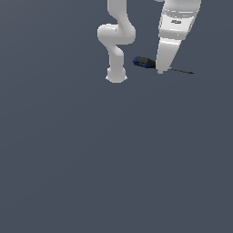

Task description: Pick up the object and move it to a goal position.

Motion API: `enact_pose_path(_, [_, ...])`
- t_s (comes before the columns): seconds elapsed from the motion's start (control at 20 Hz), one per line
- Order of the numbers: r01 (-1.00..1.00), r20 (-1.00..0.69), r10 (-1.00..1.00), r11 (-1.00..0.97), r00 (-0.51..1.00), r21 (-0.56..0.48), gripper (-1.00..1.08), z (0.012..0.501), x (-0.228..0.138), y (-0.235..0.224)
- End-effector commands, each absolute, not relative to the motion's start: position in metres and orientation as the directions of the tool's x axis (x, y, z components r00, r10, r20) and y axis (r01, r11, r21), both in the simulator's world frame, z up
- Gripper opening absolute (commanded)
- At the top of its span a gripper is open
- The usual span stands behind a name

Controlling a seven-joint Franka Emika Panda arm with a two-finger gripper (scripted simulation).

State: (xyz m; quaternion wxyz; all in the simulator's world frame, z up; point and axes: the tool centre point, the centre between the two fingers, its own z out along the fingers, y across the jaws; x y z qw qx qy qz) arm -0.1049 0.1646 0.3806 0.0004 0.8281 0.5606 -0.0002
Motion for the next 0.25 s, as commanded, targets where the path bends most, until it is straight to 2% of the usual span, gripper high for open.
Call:
enact_pose_path(0.0, [0.928, 0.000, 0.928, -0.373, 0.373, 0.000, -1.00, 0.3875, -0.1070, 0.1686])
enact_pose_path(0.2, [0.928, 0.000, 0.928, -0.373, 0.373, 0.000, -1.00, 0.3901, -0.1069, 0.1706])
